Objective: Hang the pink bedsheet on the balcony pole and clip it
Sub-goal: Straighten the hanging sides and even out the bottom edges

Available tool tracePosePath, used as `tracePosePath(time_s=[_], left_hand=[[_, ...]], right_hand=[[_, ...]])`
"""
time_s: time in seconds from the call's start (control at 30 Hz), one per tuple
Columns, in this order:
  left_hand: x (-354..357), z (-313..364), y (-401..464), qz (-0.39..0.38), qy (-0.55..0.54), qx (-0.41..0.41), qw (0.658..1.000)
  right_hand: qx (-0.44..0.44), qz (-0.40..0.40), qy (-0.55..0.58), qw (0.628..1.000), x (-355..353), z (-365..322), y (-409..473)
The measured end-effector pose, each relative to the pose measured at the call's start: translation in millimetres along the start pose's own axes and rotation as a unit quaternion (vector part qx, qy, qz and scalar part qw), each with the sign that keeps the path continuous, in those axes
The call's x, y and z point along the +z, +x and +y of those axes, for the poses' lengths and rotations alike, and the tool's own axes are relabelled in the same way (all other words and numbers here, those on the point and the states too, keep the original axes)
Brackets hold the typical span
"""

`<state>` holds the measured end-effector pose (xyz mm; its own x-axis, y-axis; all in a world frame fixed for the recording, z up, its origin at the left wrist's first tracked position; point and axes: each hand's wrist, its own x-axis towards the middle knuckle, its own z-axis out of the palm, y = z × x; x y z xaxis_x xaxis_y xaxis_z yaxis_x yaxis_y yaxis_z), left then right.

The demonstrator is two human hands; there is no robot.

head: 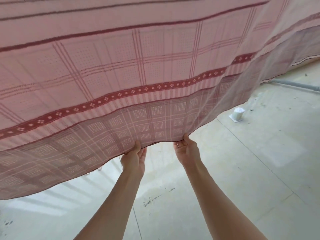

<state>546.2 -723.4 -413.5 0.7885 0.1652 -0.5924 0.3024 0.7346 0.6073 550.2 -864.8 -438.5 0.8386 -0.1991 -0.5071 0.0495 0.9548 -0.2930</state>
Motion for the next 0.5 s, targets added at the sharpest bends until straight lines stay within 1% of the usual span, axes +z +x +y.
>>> tracePosePath(time_s=[0.1, 0.17, 0.27, 0.37, 0.43, 0.5], left_hand=[[4, 14, -10, 0.009, 0.005, -0.045, 0.999], [-2, 20, -16, 0.007, 0.036, -0.07, 0.997], [-8, 23, -21, -0.045, 0.104, -0.122, 0.986], [-15, 22, -22, -0.079, 0.195, -0.168, 0.963], [-11, 25, -27, -0.114, 0.25, -0.186, 0.943], [-5, 31, -33, -0.148, 0.277, -0.211, 0.926]], right_hand=[[-0.008, 0.03, -0.064, 0.997, 13, -6, -17], [0.0, 0.039, -0.143, 0.989, 17, -7, -30], [0.021, 0.061, -0.251, 0.966, 15, -8, -48], [0.01, 0.096, -0.305, 0.947, 13, -21, -63], [-0.015, 0.106, -0.345, 0.933, 21, -38, -73], [-0.025, 0.118, -0.387, 0.914, 32, -60, -82]])
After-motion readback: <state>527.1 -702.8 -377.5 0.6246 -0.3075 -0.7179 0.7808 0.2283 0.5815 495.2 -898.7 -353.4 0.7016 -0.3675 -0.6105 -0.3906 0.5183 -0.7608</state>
